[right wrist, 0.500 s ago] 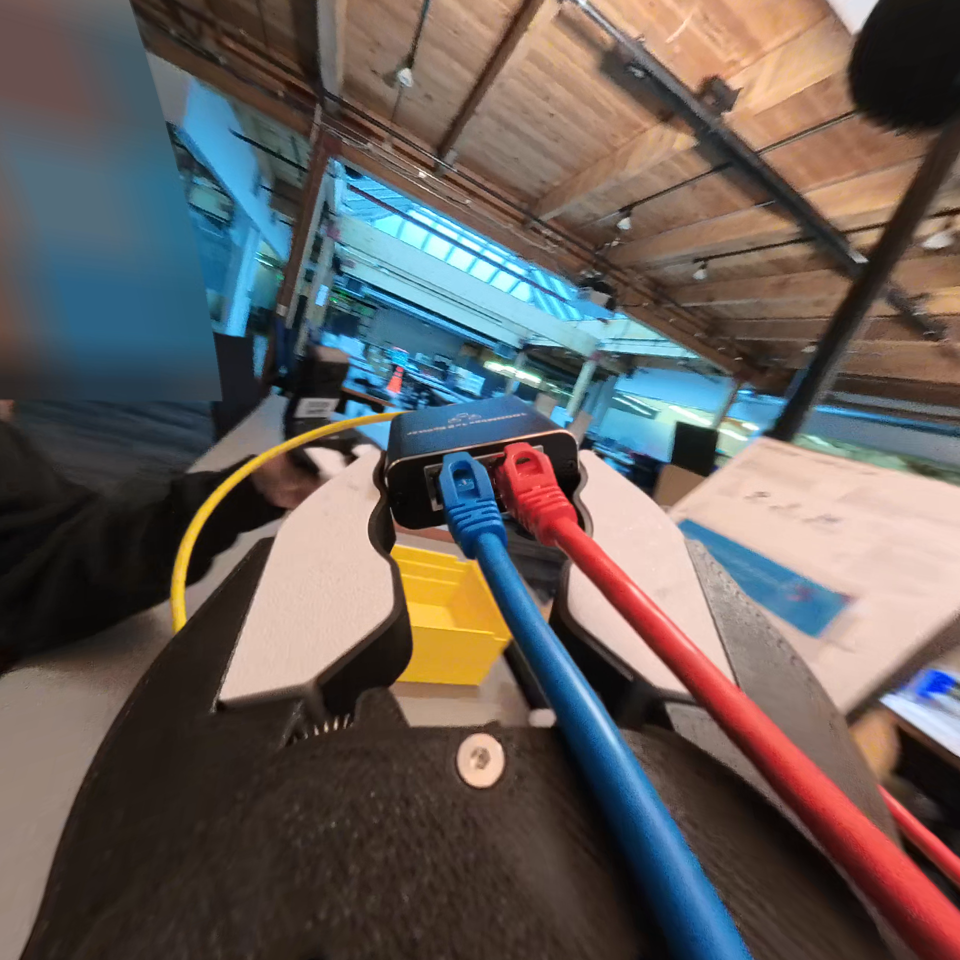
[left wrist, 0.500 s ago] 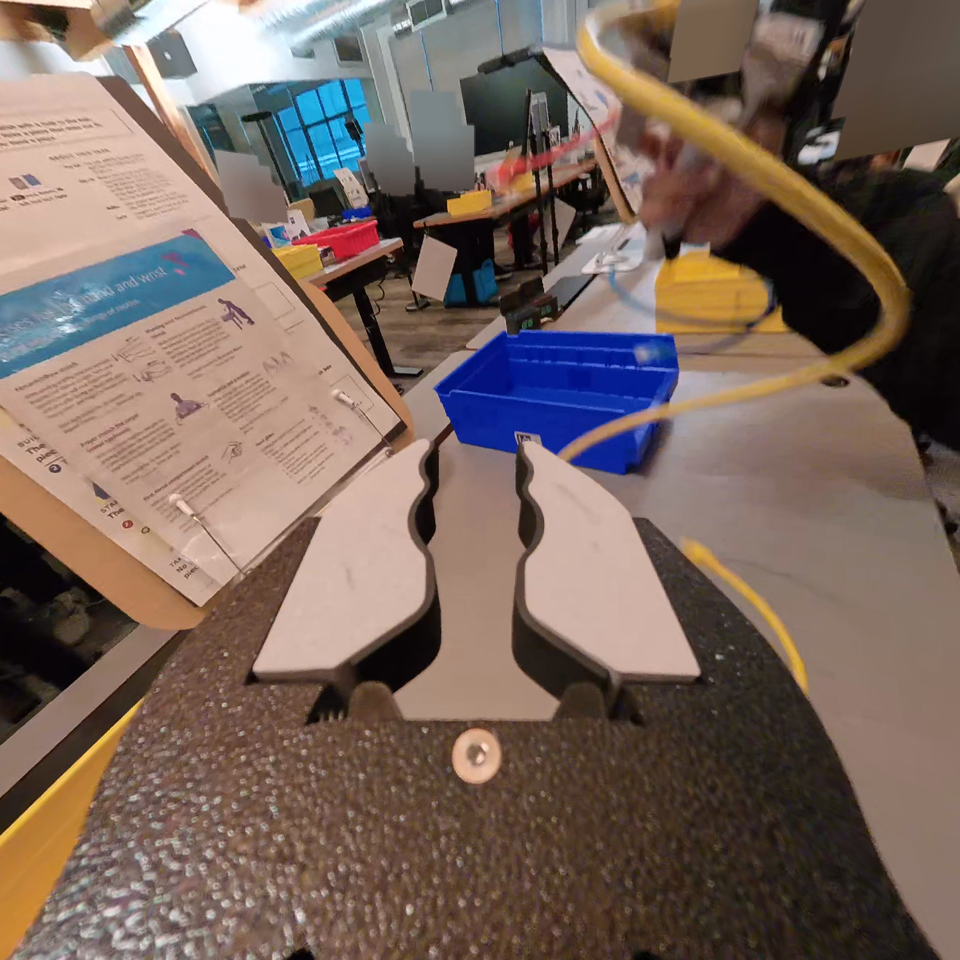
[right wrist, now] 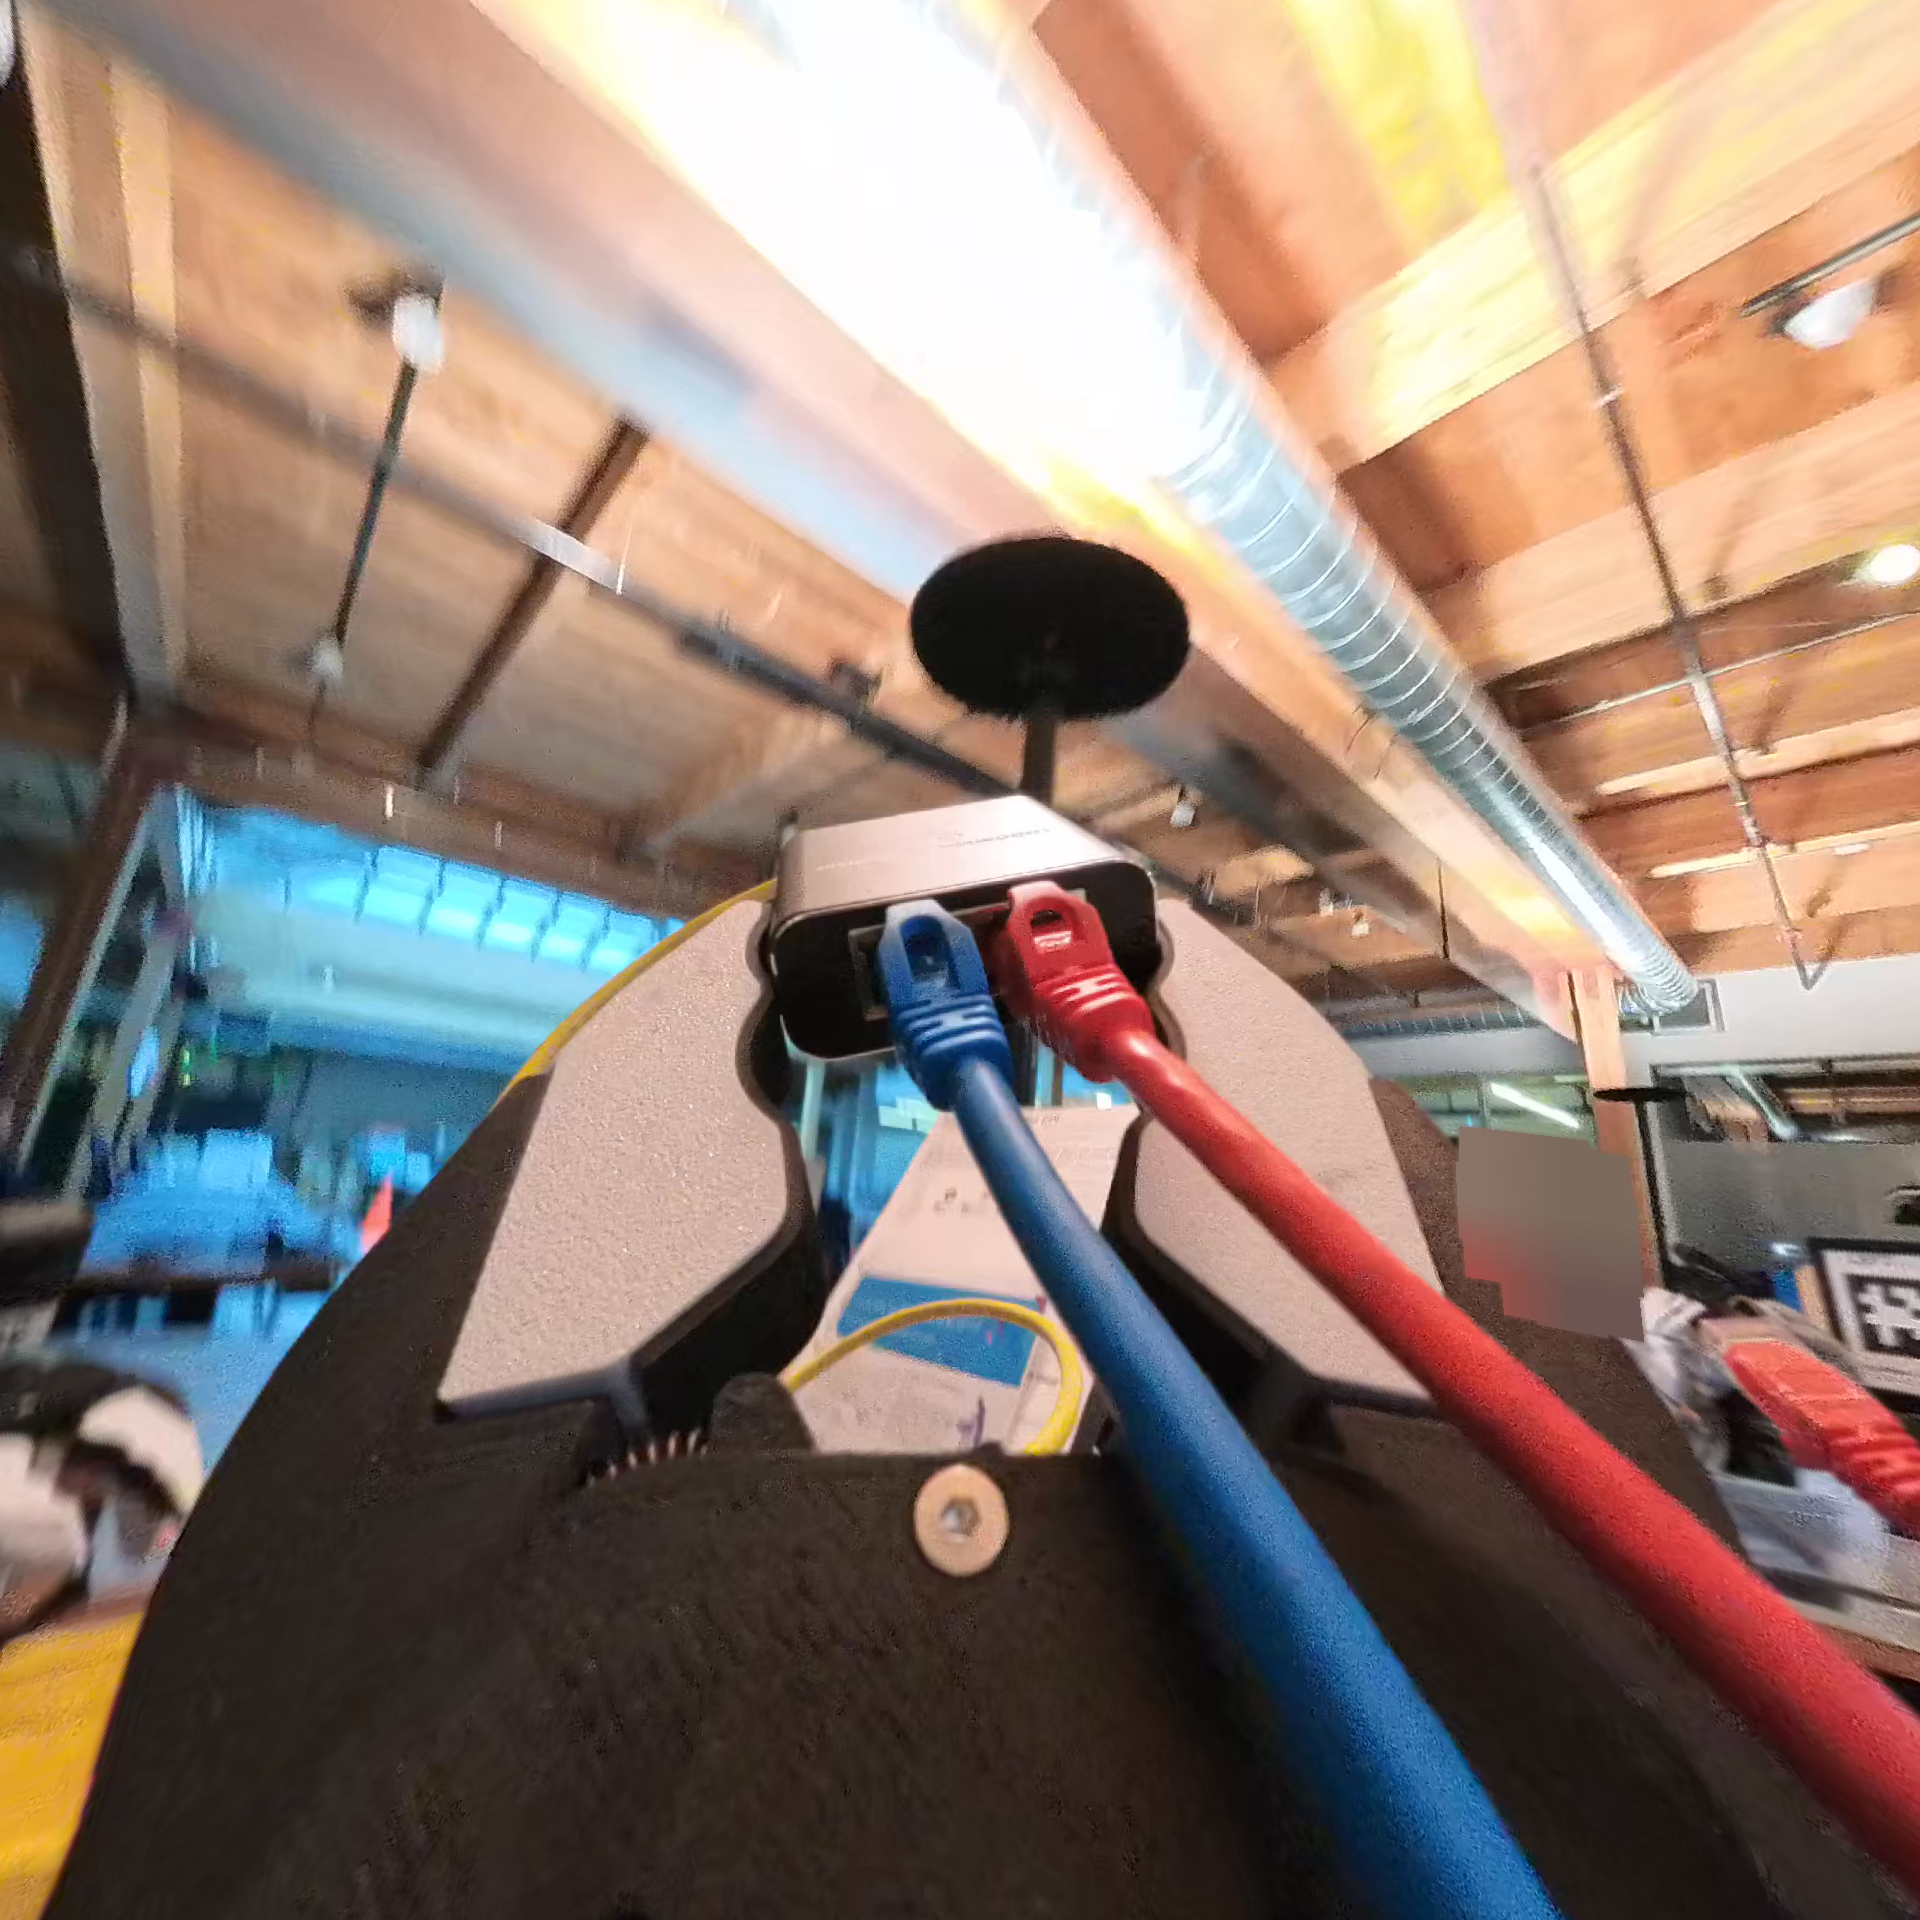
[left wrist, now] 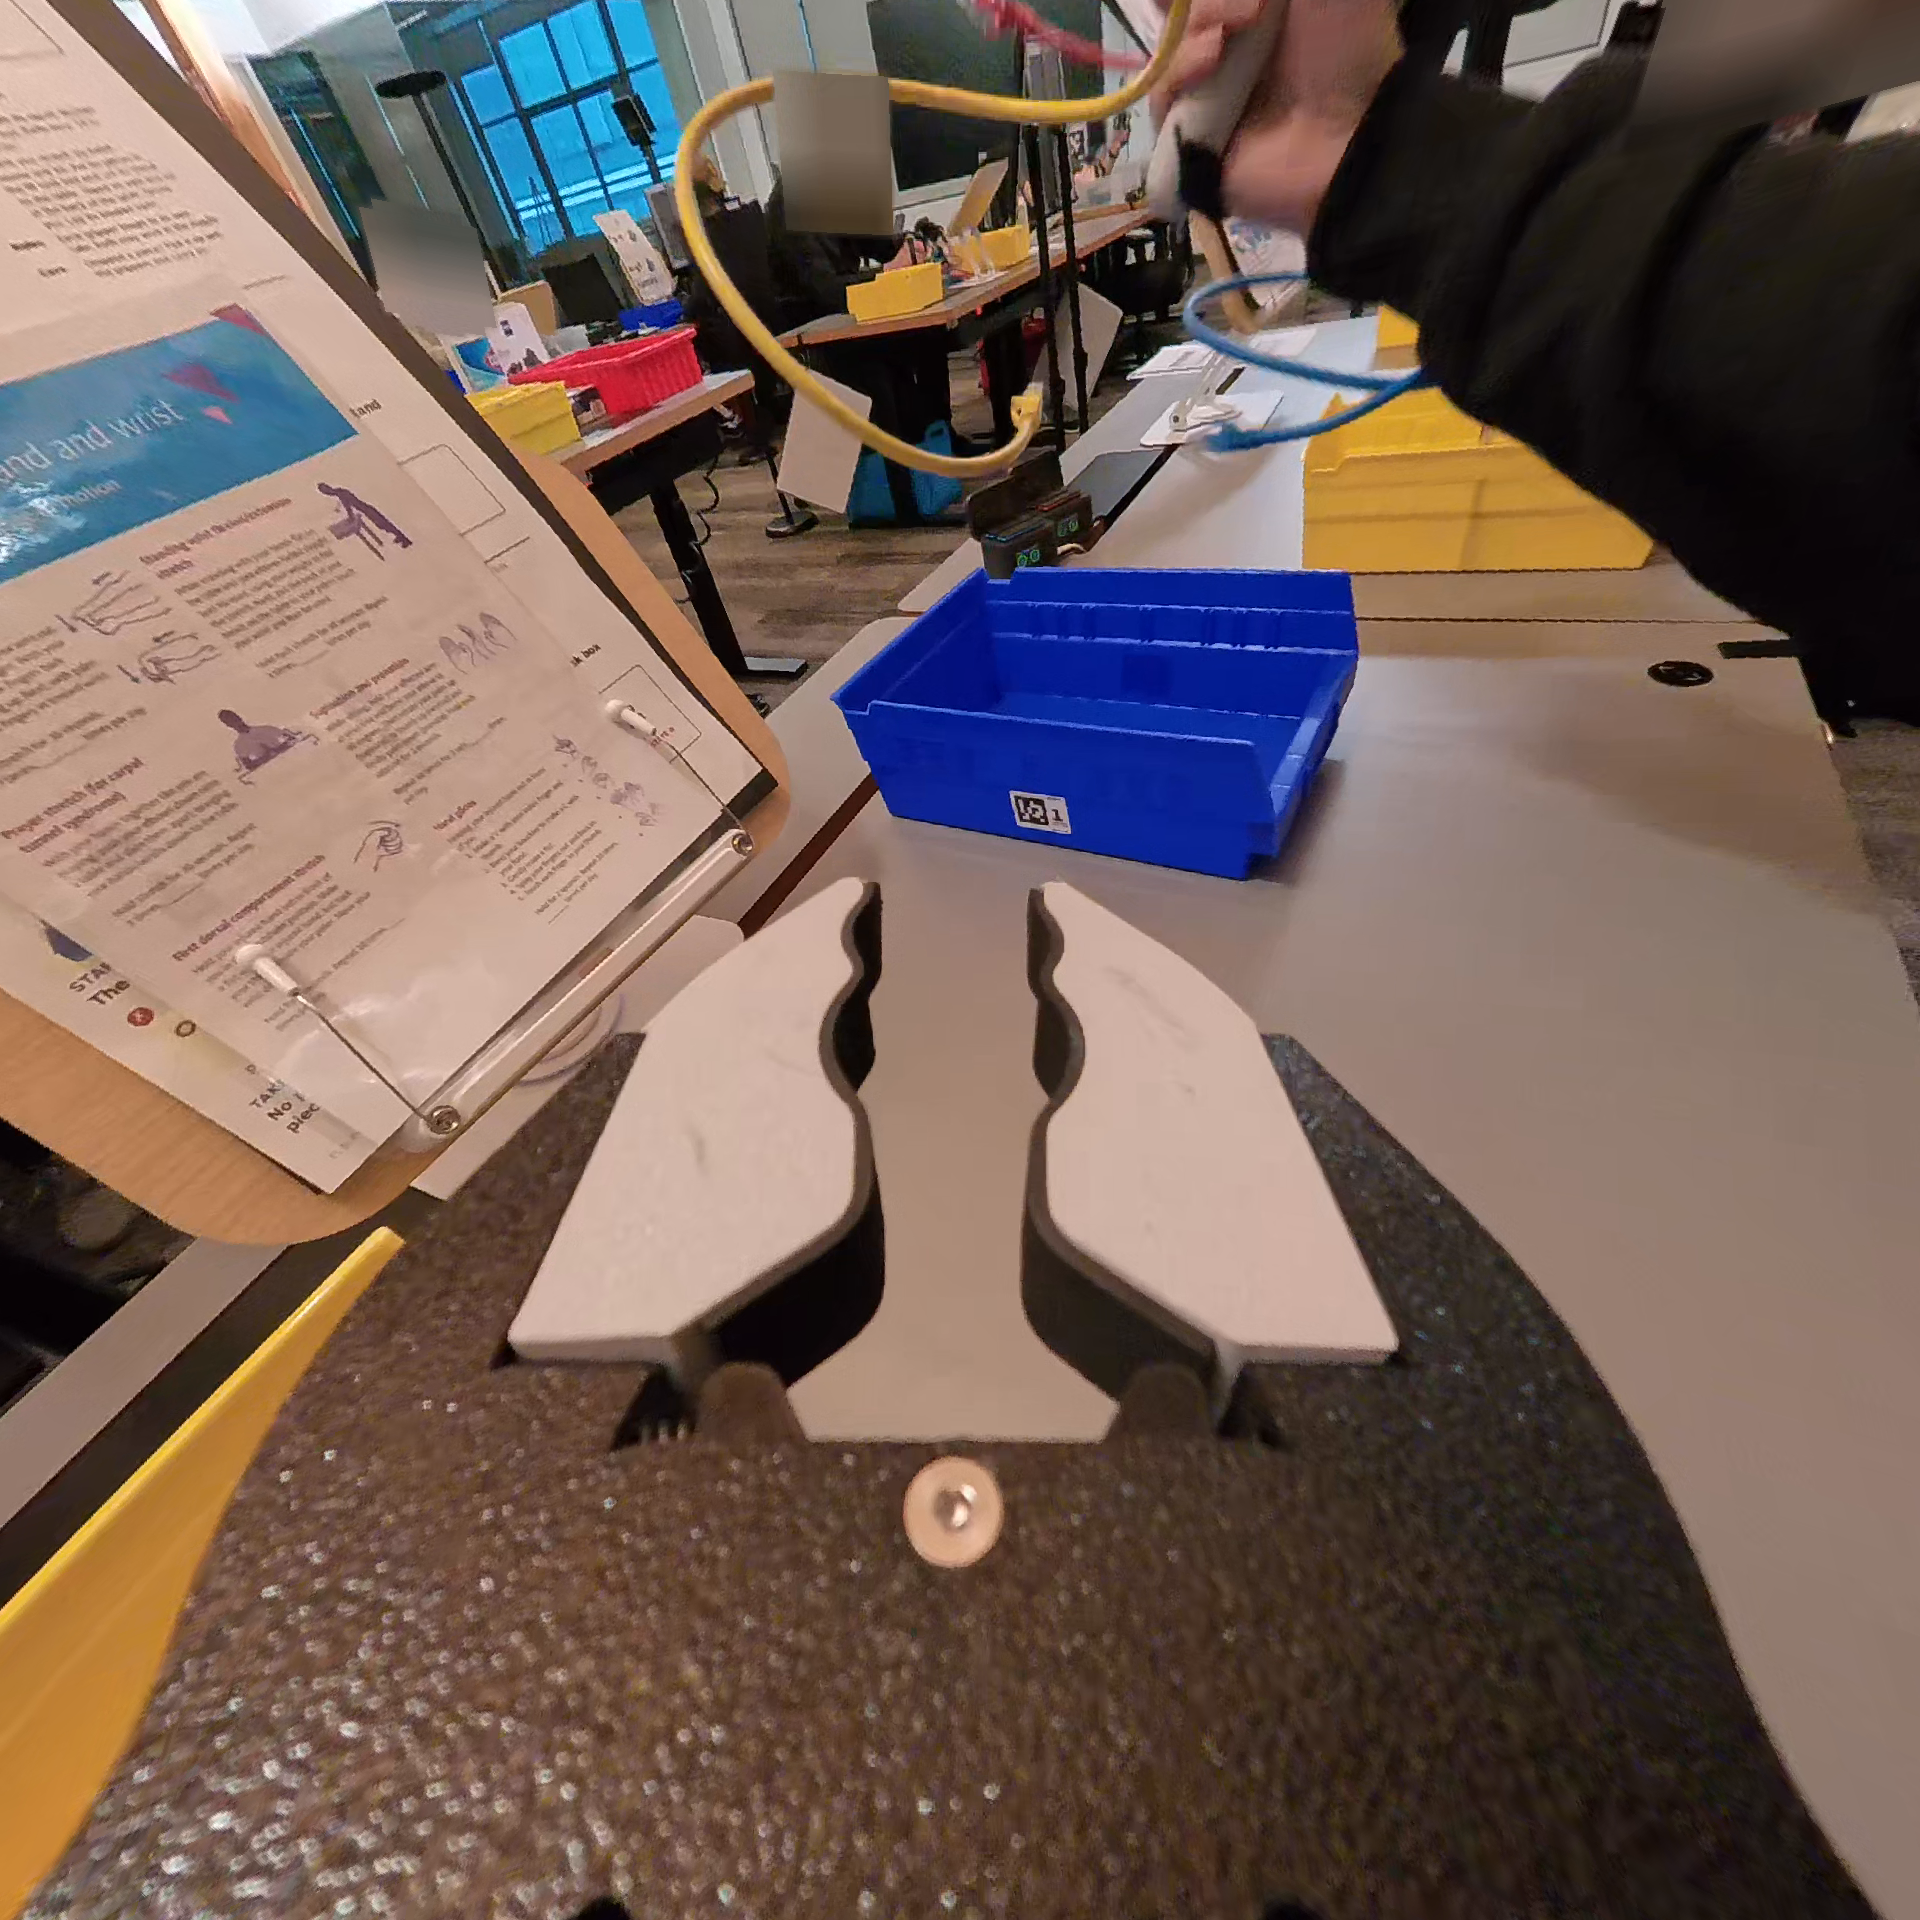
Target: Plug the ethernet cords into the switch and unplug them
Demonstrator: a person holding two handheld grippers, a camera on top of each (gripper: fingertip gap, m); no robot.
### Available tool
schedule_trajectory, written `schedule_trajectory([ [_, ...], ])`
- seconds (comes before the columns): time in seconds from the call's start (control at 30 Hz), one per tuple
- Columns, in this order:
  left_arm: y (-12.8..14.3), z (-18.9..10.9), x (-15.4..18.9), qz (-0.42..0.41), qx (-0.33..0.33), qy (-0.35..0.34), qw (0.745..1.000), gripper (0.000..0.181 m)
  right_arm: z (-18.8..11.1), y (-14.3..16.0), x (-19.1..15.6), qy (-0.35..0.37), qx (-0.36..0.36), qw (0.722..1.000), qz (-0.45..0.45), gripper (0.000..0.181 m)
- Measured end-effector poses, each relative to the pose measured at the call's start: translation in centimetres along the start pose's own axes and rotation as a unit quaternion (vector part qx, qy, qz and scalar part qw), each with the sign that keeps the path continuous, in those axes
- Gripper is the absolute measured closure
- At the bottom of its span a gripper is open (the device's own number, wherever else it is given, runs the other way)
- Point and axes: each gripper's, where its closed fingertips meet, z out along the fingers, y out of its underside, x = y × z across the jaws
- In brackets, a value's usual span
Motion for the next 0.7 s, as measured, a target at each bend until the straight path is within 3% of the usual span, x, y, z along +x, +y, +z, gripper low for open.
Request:
schedule_trajectory([
  [0.1,0.4,0.5,0.1,-0.002,0.0,0.009,1.0,0.157,-4.6,2.7,3.6,0.072,0.064,0.995,0.038,0.117],
  [0.2,1.1,1.3,0.3,-0.014,-0.005,0.025,1.0,0.158,-9.1,5.8,6.8,0.174,0.055,0.983,0.012,0.117],
  [0.33,2.2,2.0,0.2,-0.013,-0.026,0.027,0.999,0.158,-12.3,9.4,8.0,0.21,-0.056,0.975,-0.041,0.116],
  [0.5,2.6,2.9,0.6,-0.016,-0.029,0.04,0.999,0.159,-15.0,13.7,8.2,0.272,-0.198,0.936,-0.108,0.116],
  [0.57,3.0,3.2,0.7,-0.015,-0.038,0.043,0.998,0.159,-16.6,15.1,8.5,0.324,-0.217,0.916,-0.09,0.116],
  [0.7,3.5,3.4,0.8,-0.008,-0.047,0.045,0.998,0.159,-17.9,18.9,6.7,0.352,-0.212,0.912,-0.001,0.117],
])
